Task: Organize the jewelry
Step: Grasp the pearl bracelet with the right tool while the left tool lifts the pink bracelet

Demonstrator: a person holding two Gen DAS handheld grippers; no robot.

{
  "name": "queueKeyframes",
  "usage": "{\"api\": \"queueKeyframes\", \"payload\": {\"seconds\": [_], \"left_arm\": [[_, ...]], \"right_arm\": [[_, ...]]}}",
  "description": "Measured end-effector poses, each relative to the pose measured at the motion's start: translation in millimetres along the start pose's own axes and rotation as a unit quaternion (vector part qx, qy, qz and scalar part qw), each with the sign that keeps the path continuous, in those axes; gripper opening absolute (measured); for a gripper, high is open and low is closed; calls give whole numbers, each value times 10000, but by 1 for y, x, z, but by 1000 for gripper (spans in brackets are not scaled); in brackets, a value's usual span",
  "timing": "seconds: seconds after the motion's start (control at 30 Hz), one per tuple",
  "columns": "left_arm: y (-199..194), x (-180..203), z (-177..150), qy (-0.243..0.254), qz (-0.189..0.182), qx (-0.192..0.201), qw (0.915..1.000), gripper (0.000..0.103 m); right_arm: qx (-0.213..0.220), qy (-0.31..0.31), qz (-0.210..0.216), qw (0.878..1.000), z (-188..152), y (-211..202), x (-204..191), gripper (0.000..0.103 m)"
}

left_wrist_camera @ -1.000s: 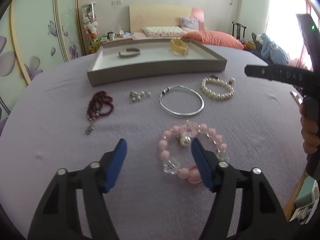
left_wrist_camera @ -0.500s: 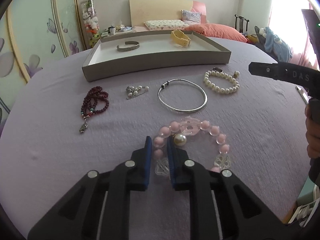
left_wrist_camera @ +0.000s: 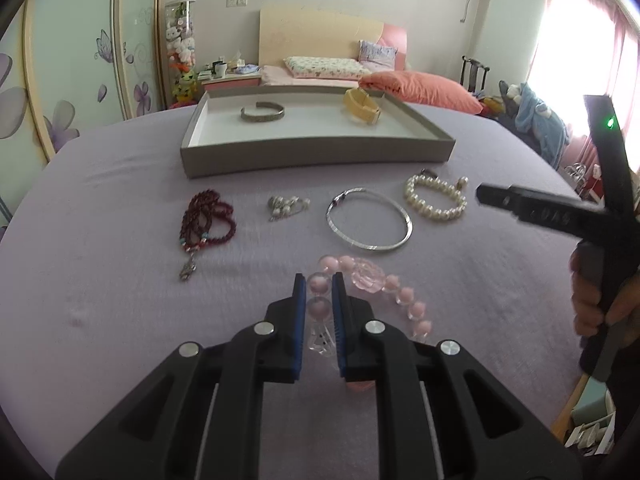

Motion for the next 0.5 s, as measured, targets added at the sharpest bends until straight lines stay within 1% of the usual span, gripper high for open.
{"api": "queueKeyframes", "payload": {"seconds": [0.1,0.17,0.4,0.5], "left_arm": [[-3,5,7,18,-115,83,9999,13],[-7,9,12,31,-207,161,9997,13],[-19,27,22,37,-656,360,9972,13],[-24,34,25,55,-773,405,9962,13]], "right_arm": [[-58,-30,-21,10000,-2,4,0,66],[-141,7,-3,9999,-3,8,1,58],[-375,63,-36,9993,-3,25,0,45],[-344,8,-92,9994,0,26,-3,39]]}}
Point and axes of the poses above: each gripper's, at about its wrist camera, not at the fingertips, and y roughly the way its jaws point, x to its right, z to its top, the point moved 9 cm from there along y, roughly the way its jaws point, and after that the axes turned 3 degrees about -x, right-handed, at the moved point
